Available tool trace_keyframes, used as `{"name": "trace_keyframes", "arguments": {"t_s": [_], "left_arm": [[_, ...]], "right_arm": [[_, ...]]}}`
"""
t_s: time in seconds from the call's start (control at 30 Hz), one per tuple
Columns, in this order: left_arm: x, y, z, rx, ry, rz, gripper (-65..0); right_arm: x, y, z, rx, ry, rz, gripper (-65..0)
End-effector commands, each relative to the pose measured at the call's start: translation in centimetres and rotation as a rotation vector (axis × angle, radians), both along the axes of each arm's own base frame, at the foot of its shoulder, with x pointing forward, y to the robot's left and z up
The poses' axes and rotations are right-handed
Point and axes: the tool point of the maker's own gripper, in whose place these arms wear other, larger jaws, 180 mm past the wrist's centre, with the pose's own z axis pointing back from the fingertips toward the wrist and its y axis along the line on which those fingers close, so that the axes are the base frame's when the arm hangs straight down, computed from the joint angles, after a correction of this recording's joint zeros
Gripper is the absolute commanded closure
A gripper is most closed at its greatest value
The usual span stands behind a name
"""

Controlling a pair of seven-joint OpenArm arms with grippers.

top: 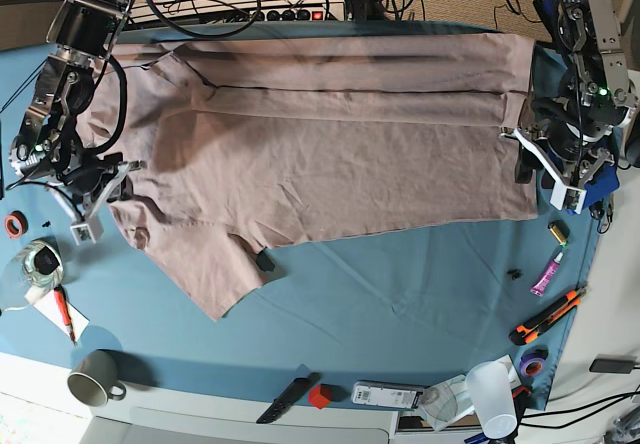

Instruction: Fold the T-shirt properly

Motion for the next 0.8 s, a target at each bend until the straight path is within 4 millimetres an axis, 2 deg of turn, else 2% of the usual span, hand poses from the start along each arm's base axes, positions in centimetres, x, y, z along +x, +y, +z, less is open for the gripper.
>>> {"name": "trace_keyframes", "arguments": {"t_s": [0.0, 0.1, 0.17, 0.47, 0.6, 0.77], "left_arm": [[0.7, 0.3, 1.2, 0.008, -0.043, -0.003, -28.1], [0.7, 0.2, 1.2, 0.008, -0.044, -0.002, -28.1], [0.7, 0.2, 1.2, 0.007, -0.045, -0.002, -28.1], [0.7, 0.1, 1.2, 0.002, -0.047, -0.002, -28.1], [0.7, 0.1, 1.2, 0.002, -0.047, -0.002, -28.1], [0.8, -0.3, 1.3, -0.024, -0.053, -0.006, -28.1]], "right_arm": [[1.5, -0.8, 2.2, -0.022, -0.087, -0.016, -18.5], [3.0, -2.9, 3.1, -0.056, -0.157, -0.133, -18.5], [3.9, -4.1, 2.9, -0.068, -0.149, -0.173, -18.5], [8.4, -4.4, -0.3, 0.134, -0.052, -0.218, -18.5], [8.5, -3.9, -3.0, 0.198, 0.026, -0.23, -18.5], [6.8, -2.6, -6.2, 0.25, 0.123, -0.221, -18.4]]}}
